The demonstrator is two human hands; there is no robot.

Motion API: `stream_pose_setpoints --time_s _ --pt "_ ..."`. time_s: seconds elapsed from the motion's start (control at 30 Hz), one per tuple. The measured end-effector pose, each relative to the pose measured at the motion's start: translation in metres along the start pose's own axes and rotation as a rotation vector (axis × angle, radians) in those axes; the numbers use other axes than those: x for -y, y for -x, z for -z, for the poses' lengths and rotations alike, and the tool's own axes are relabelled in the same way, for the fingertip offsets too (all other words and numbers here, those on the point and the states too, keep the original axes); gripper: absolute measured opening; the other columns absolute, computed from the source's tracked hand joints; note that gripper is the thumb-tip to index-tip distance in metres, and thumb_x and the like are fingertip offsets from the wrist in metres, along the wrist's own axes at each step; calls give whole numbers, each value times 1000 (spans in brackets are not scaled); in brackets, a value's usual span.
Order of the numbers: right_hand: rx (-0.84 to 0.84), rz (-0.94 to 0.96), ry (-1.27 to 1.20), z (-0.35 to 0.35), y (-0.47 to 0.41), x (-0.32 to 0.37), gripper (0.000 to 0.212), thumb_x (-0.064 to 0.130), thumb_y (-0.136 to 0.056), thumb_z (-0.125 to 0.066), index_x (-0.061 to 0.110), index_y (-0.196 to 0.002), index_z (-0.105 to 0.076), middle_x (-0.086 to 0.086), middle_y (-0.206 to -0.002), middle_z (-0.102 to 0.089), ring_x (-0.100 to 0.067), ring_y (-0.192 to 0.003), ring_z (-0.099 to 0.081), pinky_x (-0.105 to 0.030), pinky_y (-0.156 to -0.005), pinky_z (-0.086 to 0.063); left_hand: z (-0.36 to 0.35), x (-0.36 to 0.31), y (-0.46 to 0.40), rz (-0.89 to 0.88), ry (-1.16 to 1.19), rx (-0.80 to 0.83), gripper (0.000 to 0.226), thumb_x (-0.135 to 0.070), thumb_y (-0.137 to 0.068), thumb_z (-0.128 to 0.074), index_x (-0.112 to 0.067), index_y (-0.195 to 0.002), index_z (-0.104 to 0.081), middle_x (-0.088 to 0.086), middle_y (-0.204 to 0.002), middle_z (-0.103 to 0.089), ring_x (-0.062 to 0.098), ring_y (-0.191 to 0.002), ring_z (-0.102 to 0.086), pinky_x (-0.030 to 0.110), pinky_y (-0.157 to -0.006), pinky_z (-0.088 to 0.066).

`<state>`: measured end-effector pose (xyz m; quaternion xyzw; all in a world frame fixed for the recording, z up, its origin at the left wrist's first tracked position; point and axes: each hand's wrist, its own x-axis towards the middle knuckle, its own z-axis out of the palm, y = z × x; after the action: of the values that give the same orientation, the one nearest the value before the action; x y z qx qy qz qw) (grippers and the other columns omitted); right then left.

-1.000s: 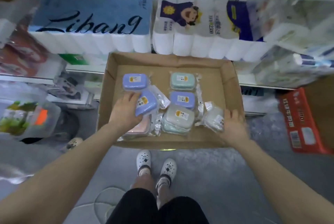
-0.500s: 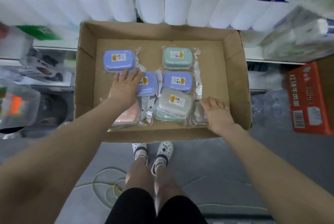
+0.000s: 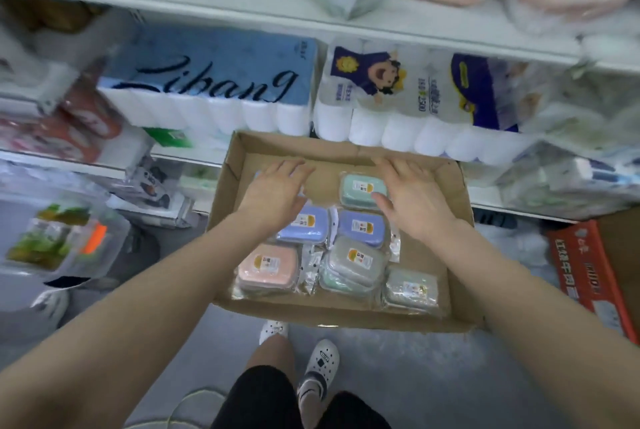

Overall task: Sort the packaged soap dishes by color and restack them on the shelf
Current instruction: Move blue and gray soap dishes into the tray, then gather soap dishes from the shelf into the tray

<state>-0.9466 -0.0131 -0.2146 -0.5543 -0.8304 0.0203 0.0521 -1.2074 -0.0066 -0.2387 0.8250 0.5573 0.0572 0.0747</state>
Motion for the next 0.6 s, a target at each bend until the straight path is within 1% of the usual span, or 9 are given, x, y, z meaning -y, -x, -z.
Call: stream_pose_setpoints --time_s 0.07,0.13,0.2,0.3,0.4,0.47,0.53,0.6 --pt "-117 94 29 31 -29 11 61 23 -84 -69 5 -139 -48 -20 -131 -54 -38 -114 -54 -48 -100 -42 33 4 -7 -62 -8 -171 57 -16 -75 -73 -12 -130 -57 13 -130 -58 36 -115 -54 45 -102 -43" --pt "-238 165 55 61 -59 22 61 23 -85 -69 4 -139 -48 -20 -132 -53 -39 -116 -53 -49 -99 -43 67 13 -18 -103 -29 -293 54 -15 -74 -72 -11 -127 -58 12 -126 -59 35 -113 -55 44 -100 -44" --pt "-337 214 62 87 -87 30 60 25 -86 -66 5 -139 -47 -20 -131 -53 -39 -116 -52 -48 -97 -43 96 22 -30 -108 -33 -396 52 -16 -78 -70 -10 -128 -57 12 -127 -58 35 -115 -54 44 -99 -44" --pt "-428 270 98 130 -134 42 58 28 -89 -60 6 -141 -45 -19 -133 -51 -39 -117 -50 -48 -98 -40 144 46 -51 -119 -51 -533 49 -16 -84 -64 -10 -131 -54 13 -130 -54 35 -117 -51 44 -100 -42" --pt "-497 246 137 164 -174 48 58 33 -90 -59 8 -141 -44 -19 -134 -50 -39 -118 -50 -49 -98 -42 181 72 -76 -97 -82 -611 50 -17 -83 -65 -9 -132 -52 15 -131 -52 36 -116 -49 44 -98 -41" --pt "-454 146 158 176 -196 49 62 44 -93 -54 11 -144 -41 -18 -137 -49 -38 -122 -48 -49 -101 -40 199 91 -94 -69 -99 -604 53 -21 -85 -64 -10 -134 -50 17 -133 -50 38 -117 -48 46 -99 -41" --pt "-349 16 193 178 -215 50 68 58 -94 -45 15 -146 -37 -16 -139 -47 -36 -125 -46 -47 -103 -38 213 108 -116 -36 -107 -566 57 -28 -86 -64 -12 -137 -47 18 -137 -46 40 -121 -46 48 -99 -41" --pt "-240 -104 182 175 -228 52 74 67 -90 -43 19 -145 -38 -16 -139 -47 -35 -125 -46 -47 -100 -39 224 122 -139 6 -114 -533 60 -38 -87 -62 -14 -139 -44 19 -141 -43 40 -126 -41 48 -103 -39"
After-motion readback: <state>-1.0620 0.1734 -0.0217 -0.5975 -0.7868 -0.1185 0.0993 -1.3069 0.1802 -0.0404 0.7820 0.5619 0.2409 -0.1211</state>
